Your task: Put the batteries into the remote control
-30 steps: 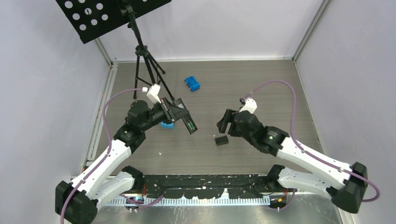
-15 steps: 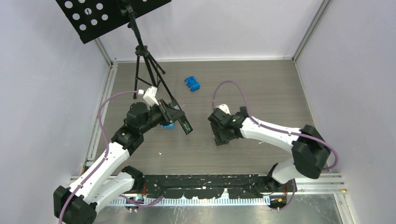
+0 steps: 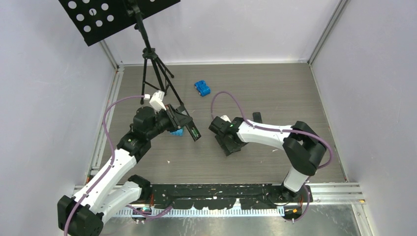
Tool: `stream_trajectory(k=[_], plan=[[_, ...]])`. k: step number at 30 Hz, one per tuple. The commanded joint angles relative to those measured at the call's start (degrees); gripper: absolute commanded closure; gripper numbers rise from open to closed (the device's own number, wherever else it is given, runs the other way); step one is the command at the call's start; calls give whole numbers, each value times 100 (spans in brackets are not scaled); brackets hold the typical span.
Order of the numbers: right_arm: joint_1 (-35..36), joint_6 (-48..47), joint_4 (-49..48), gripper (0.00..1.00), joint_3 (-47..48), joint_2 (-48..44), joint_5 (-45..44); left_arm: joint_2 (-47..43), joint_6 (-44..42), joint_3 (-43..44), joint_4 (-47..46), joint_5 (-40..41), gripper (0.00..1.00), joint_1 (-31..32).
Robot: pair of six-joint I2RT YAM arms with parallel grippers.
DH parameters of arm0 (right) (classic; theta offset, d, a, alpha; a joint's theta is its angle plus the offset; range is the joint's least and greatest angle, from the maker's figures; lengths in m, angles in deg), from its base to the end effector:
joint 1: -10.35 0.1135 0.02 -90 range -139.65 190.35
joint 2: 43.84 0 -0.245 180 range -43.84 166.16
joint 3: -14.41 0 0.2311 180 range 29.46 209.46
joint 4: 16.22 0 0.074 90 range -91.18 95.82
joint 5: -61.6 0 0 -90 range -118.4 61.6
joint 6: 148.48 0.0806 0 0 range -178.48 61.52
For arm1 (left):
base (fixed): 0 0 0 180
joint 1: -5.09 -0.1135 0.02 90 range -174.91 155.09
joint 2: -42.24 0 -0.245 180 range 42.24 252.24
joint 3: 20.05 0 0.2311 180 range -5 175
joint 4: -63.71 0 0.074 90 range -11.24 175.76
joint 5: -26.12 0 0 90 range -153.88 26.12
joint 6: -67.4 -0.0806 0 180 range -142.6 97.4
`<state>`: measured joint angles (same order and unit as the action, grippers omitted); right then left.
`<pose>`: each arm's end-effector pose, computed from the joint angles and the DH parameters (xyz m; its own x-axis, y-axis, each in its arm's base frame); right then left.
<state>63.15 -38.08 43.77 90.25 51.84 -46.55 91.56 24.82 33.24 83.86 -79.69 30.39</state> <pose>0.1943 0.2144 0.1306 -0.8100 -0.5193 -0.2724 -0.4708 0.8528 -0.2258 0.2043 -0.1209 0.2731 -0.6474 -0.4776 -0.5939 0.2528 0.6006 -0.7585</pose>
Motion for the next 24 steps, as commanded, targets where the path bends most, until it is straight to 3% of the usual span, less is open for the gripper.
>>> stream_trajectory(k=[1,17,24], plan=[[76,-287,51,30,243,214,-287,15,-123,307,-72,-54,100,-98],[-299,-392,-761,29,372,687,-620,212,-5,318,-255,-272,100,-244],[-808,-360,-1012,28,248,722,268,218,21,316,-253,-315,100,-288]])
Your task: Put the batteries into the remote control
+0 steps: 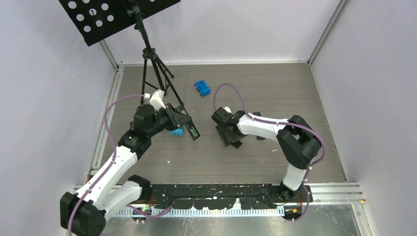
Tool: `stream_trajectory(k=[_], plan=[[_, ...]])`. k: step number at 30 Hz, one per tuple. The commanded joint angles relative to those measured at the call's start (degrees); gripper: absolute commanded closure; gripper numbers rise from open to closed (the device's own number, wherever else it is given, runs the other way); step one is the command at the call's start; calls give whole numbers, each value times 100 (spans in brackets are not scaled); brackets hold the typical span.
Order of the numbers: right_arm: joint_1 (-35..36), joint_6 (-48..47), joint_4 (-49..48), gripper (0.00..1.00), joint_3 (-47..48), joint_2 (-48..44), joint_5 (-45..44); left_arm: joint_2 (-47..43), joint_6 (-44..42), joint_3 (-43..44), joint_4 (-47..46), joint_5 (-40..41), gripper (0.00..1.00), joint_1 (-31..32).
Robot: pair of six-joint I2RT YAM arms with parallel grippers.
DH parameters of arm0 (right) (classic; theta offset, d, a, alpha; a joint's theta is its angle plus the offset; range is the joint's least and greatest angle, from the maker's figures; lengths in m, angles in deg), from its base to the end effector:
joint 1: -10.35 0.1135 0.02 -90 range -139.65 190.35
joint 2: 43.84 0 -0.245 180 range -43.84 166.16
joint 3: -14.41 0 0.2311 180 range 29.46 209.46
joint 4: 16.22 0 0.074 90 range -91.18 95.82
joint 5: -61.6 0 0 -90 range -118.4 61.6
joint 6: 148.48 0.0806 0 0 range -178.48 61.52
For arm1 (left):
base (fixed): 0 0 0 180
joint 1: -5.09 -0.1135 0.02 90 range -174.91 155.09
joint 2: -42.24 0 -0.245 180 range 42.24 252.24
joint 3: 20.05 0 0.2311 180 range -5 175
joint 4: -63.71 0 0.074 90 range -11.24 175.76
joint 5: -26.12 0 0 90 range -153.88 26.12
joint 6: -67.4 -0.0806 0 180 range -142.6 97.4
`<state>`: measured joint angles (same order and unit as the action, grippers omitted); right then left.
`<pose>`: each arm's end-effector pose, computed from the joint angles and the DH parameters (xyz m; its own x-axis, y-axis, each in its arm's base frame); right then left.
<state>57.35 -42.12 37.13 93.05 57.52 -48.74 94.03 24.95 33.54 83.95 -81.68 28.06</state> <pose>0.2370 0.2130 0.1193 -0.8122 -0.4837 -0.3260 -0.4168 0.8722 -0.2559 0.2136 -0.1173 0.2656 -0.6677 -0.4800 -0.5689 0.2161 0.6064 -0.7652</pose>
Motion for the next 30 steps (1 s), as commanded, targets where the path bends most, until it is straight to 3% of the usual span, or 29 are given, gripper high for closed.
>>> stream_trajectory(k=[1,15,19,27,30], plan=[[-294,97,-350,28,-58,157,581,-22,17,285,-264,-122,100,-59],[-561,598,-258,31,-695,-268,1614,319,172,250,-698,-490,100,-81],[-565,593,-233,37,-764,-333,1791,528,247,259,-865,-714,100,-81],[-540,632,-134,36,-909,-472,1536,736,333,226,-1066,-895,100,-81],[-493,636,-121,44,-919,-446,1446,809,358,217,-1117,-947,100,-81]])
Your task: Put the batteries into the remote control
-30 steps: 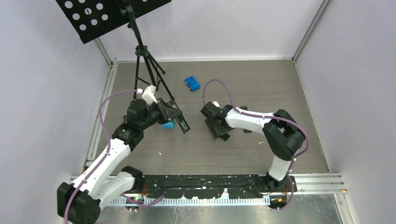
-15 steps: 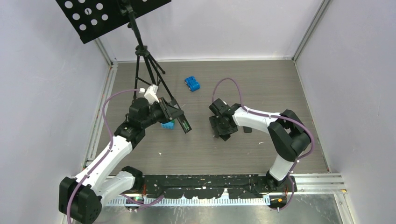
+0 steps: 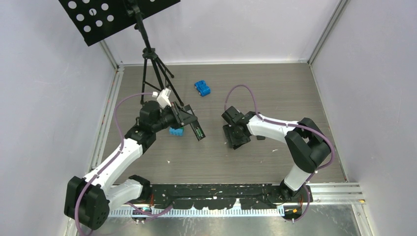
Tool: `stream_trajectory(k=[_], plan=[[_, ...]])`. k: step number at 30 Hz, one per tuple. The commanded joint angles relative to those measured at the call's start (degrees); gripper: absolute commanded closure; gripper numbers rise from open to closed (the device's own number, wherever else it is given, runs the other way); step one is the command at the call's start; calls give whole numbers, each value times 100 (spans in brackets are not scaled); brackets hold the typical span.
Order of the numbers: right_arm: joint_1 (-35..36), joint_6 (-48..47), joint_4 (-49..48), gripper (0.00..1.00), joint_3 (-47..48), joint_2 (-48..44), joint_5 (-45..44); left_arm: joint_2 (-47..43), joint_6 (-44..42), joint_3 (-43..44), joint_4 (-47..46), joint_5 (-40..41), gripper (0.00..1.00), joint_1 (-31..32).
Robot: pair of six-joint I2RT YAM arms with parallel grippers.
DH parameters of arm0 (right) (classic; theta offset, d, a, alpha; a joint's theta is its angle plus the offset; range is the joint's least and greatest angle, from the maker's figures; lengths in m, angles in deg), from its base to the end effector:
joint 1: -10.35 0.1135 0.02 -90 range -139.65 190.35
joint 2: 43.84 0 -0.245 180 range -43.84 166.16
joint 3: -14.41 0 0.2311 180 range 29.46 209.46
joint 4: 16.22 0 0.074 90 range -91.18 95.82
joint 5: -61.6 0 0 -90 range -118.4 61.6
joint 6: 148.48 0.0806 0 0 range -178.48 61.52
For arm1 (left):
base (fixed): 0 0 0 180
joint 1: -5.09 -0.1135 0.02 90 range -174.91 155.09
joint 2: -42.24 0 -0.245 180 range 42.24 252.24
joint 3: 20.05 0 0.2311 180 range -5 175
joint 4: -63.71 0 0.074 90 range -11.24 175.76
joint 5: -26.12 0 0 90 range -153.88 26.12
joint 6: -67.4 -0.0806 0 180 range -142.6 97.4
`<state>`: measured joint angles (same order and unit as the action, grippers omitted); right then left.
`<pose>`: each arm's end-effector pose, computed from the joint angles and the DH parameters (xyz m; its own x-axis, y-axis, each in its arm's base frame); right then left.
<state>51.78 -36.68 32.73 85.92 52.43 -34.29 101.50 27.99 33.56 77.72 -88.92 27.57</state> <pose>0.2303 0.1922 0.1123 -0.9046 -0.3057 -0.2970 -0.3238 0.9460 0.0127 0.2302 -0.1322 0.2519 -0.7496 -0.4474 -0.4878 0.2136 0.5341 -0.8180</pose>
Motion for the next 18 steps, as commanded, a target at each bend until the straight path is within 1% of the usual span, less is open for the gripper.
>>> stream_trajectory(k=[1,4,6,10,12,18], plan=[[79,102,300,48,-211,79,-45,91,56,209,-516,-248,100,-33],[109,125,223,62,-195,150,-172,191,103,166,-620,-296,100,-33],[131,155,125,67,-192,90,-221,287,122,132,-702,-337,100,-33],[197,252,-44,70,-227,-281,-274,502,160,50,-920,-419,100,-33],[276,246,-199,70,-313,-652,-231,575,171,-14,-1066,-438,100,-33],[492,389,-940,71,-720,-2005,311,680,70,-180,-1371,-403,100,-31]])
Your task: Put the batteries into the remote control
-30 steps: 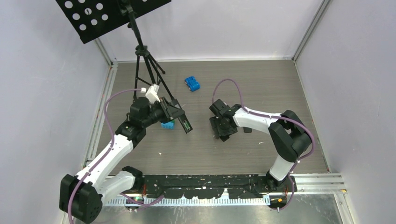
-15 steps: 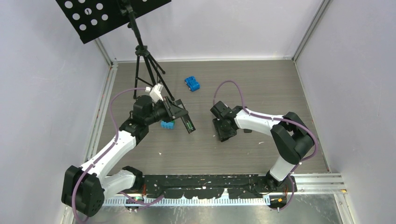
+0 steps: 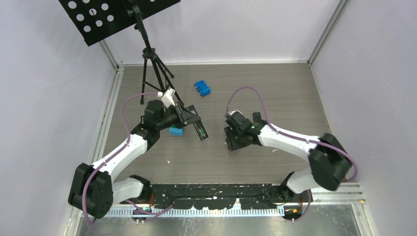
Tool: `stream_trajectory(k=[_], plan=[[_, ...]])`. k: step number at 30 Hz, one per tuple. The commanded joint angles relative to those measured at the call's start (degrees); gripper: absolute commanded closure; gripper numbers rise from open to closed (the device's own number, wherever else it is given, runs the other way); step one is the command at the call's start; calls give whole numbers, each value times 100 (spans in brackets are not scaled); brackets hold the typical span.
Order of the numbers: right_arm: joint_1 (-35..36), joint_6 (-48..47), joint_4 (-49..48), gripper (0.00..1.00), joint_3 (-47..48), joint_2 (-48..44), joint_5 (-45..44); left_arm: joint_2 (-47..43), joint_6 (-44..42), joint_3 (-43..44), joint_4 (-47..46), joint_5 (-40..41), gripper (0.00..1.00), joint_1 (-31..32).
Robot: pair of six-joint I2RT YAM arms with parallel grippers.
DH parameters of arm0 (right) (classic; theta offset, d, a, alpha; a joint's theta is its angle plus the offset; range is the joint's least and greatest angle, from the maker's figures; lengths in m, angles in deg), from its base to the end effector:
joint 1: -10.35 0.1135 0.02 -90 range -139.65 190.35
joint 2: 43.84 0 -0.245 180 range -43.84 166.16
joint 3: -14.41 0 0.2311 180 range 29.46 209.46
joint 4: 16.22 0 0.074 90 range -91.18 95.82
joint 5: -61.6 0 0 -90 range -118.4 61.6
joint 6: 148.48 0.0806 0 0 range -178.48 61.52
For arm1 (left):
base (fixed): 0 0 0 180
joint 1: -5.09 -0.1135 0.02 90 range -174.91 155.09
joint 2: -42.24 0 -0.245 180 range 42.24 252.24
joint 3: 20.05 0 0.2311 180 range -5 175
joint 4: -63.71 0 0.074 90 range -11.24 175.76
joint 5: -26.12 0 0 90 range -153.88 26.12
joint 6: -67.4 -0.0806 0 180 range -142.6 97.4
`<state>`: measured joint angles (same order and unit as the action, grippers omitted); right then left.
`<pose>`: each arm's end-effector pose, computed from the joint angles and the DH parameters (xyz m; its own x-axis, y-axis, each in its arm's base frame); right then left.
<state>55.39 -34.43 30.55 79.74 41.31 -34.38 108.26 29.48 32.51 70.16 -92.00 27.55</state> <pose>0.2023 0.1907 0.1378 -0.8670 -0.2946 -0.4018 -0.3517 0.9331 0.0746 0.2457 -0.1427 0.2342 -0.7823 -0.4295 -0.4512 0.2105 0.4995 -0.8404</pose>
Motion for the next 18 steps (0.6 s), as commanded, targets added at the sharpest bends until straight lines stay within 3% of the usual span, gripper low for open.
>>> stream_trajectory(k=[1,8,18], plan=[[175,187,-839,71,-157,-1095,385,9,-91,-92,-644,-81,100,-31],[615,390,-1418,70,-238,-1973,784,28,-92,-206,-987,-139,100,-22],[1151,647,-2025,69,82,-1712,115,-50,-48,-379,-1565,-541,100,-22]])
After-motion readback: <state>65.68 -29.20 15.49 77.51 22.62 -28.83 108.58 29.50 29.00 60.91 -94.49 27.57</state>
